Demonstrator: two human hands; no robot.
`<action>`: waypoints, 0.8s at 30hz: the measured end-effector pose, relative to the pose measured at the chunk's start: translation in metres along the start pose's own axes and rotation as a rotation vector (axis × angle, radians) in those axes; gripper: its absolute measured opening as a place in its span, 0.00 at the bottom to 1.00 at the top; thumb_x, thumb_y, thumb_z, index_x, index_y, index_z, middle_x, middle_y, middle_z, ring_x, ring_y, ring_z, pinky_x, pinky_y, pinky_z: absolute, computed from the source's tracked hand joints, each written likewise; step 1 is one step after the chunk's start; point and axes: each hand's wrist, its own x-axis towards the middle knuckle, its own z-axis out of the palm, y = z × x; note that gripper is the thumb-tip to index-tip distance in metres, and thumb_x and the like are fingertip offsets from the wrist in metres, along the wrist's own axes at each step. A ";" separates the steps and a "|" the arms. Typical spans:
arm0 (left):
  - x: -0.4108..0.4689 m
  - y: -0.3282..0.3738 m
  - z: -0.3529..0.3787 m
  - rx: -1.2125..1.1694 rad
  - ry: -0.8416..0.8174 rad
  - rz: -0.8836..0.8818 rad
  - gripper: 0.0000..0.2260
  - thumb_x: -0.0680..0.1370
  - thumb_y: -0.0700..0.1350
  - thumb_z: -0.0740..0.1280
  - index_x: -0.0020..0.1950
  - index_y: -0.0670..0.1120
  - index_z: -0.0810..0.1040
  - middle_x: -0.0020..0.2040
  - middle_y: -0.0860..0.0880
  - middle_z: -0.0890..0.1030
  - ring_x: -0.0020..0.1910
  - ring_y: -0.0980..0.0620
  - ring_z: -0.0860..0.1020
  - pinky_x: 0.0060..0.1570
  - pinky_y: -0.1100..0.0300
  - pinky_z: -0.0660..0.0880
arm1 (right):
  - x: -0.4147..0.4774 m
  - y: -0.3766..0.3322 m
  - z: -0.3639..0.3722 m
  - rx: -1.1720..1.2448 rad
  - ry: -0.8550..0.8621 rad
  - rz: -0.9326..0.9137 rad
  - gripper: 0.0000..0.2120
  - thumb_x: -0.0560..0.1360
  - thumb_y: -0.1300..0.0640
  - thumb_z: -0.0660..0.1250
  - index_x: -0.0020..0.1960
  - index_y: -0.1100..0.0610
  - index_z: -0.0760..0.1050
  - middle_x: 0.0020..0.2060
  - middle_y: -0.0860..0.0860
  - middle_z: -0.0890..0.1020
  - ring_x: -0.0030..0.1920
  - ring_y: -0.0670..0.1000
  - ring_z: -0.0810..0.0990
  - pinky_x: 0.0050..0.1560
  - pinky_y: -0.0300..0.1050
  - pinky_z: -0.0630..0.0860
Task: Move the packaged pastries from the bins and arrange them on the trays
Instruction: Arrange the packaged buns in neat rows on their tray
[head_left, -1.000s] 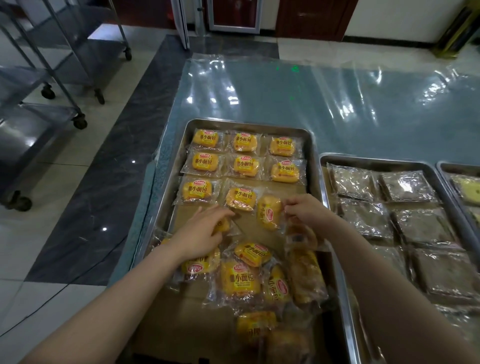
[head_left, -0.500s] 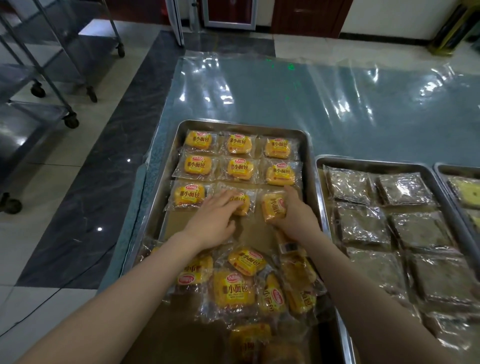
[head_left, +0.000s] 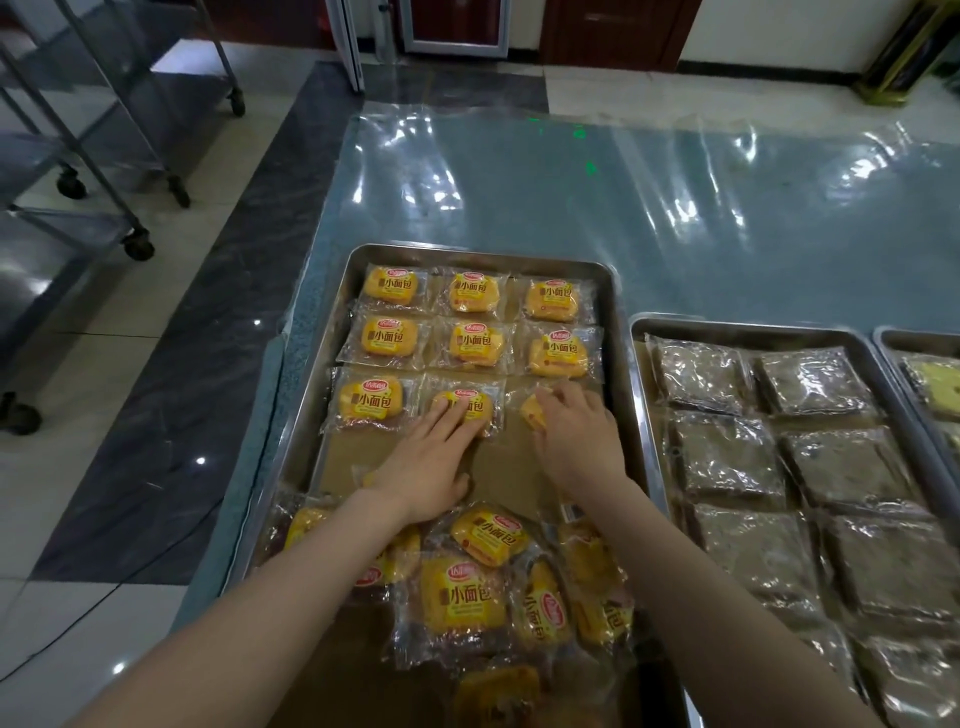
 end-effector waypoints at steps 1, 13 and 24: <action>0.000 -0.001 0.000 -0.005 -0.001 0.003 0.35 0.76 0.48 0.64 0.77 0.56 0.45 0.77 0.52 0.41 0.75 0.51 0.37 0.68 0.54 0.39 | 0.000 0.005 0.000 0.005 -0.003 -0.031 0.20 0.77 0.60 0.60 0.68 0.51 0.67 0.67 0.51 0.68 0.69 0.55 0.64 0.70 0.55 0.60; -0.003 0.000 0.005 0.042 0.006 0.000 0.35 0.77 0.48 0.63 0.77 0.55 0.45 0.77 0.52 0.38 0.74 0.51 0.35 0.69 0.55 0.38 | -0.008 0.026 0.010 0.030 0.058 -0.138 0.28 0.76 0.55 0.62 0.74 0.54 0.59 0.72 0.53 0.62 0.75 0.57 0.51 0.75 0.52 0.49; -0.003 -0.001 0.007 0.062 -0.011 -0.004 0.36 0.77 0.48 0.62 0.77 0.55 0.42 0.77 0.52 0.37 0.74 0.51 0.34 0.71 0.52 0.40 | 0.001 0.021 0.020 -0.099 -0.192 -0.063 0.34 0.79 0.50 0.56 0.78 0.51 0.40 0.77 0.52 0.42 0.75 0.60 0.37 0.73 0.56 0.42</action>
